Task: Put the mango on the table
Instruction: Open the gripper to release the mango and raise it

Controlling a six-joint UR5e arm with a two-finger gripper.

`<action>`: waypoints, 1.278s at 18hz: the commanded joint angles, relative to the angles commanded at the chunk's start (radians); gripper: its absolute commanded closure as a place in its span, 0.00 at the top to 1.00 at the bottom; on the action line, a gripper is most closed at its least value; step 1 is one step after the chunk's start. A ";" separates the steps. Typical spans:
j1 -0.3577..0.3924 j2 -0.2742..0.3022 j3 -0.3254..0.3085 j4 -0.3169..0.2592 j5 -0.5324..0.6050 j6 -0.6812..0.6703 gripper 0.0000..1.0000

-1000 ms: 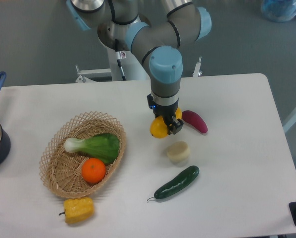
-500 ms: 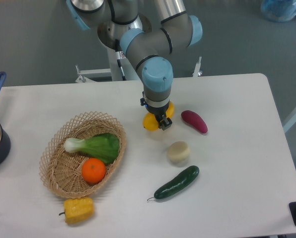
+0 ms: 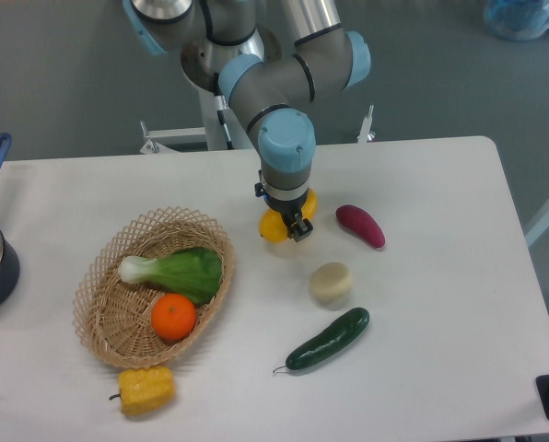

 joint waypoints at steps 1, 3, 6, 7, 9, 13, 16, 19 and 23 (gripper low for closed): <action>0.000 0.000 0.002 0.000 0.000 0.000 0.50; 0.000 0.000 0.008 0.000 0.002 0.000 0.77; 0.002 0.011 0.037 0.002 0.002 0.000 1.00; 0.000 0.014 0.046 0.002 0.000 -0.002 1.00; -0.009 0.014 0.070 0.002 -0.003 0.000 1.00; -0.021 0.046 0.199 0.003 -0.078 -0.093 1.00; -0.015 0.061 0.291 -0.009 -0.101 -0.130 1.00; -0.005 0.071 0.417 -0.102 -0.130 -0.130 1.00; 0.044 0.077 0.537 -0.224 -0.138 -0.124 1.00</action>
